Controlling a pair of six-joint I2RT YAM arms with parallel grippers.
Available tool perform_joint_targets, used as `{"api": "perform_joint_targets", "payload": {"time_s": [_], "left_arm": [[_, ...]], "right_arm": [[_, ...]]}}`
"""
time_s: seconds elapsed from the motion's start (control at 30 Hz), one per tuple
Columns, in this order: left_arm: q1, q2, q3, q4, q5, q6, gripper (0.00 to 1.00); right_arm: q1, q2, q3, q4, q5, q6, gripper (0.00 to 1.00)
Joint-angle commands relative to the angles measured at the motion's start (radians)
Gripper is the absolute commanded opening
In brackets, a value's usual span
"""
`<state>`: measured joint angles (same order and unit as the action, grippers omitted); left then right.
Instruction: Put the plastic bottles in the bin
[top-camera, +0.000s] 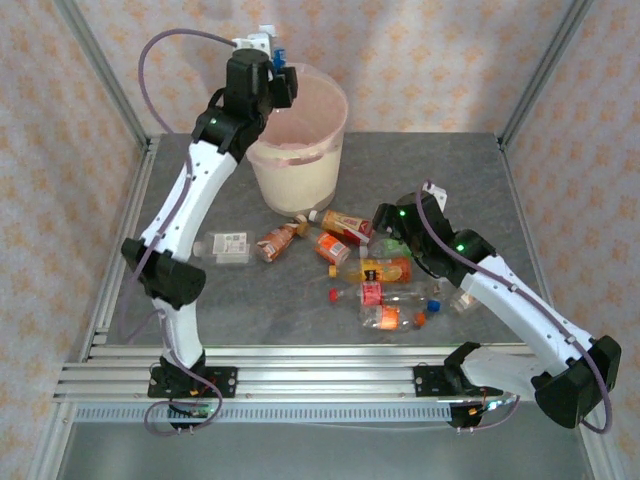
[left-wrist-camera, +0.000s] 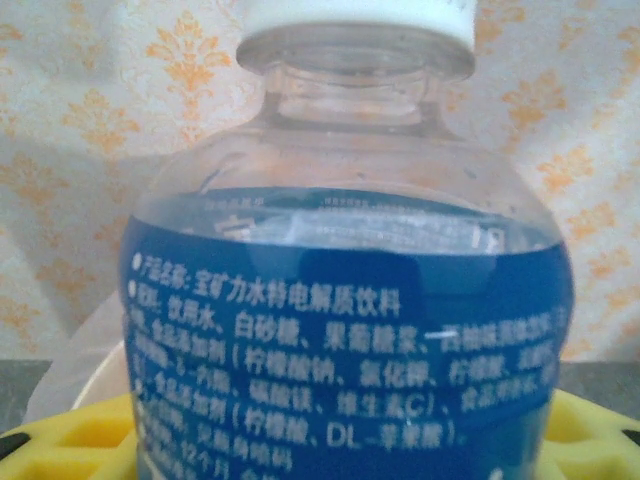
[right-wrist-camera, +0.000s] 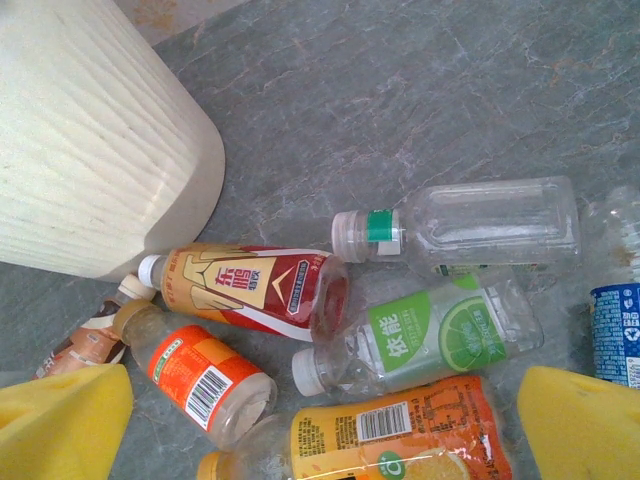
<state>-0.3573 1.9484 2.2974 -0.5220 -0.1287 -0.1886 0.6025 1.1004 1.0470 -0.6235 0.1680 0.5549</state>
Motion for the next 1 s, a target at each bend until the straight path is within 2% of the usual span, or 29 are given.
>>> {"api": "perform_joint_targets", "payload": {"time_s": [0.0, 0.4, 0.67, 0.87, 0.97], "left_arm": [[0.022, 0.086, 0.115, -0.06, -0.014, 0.009, 0.6], [0.038, 0.221, 0.141, -0.088, -0.024, 0.039, 0.62], [0.039, 0.196, 0.002, -0.046, -0.046, 0.035, 0.64], [0.038, 0.21, -0.012, -0.068, -0.051, 0.027, 0.67], [0.038, 0.214, -0.015, -0.08, -0.052, 0.014, 0.73]], "right_arm": [[0.003, -0.014, -0.015, -0.022, 0.024, 0.025, 0.99], [0.002, -0.033, -0.031, -0.05, 0.03, 0.045, 0.99], [0.002, -0.036, -0.055, -0.052, 0.032, 0.056, 0.99], [0.003, -0.026, -0.052, -0.05, 0.03, 0.057, 0.99], [0.002, -0.017, -0.049, -0.052, 0.027, 0.056, 0.99]]}}
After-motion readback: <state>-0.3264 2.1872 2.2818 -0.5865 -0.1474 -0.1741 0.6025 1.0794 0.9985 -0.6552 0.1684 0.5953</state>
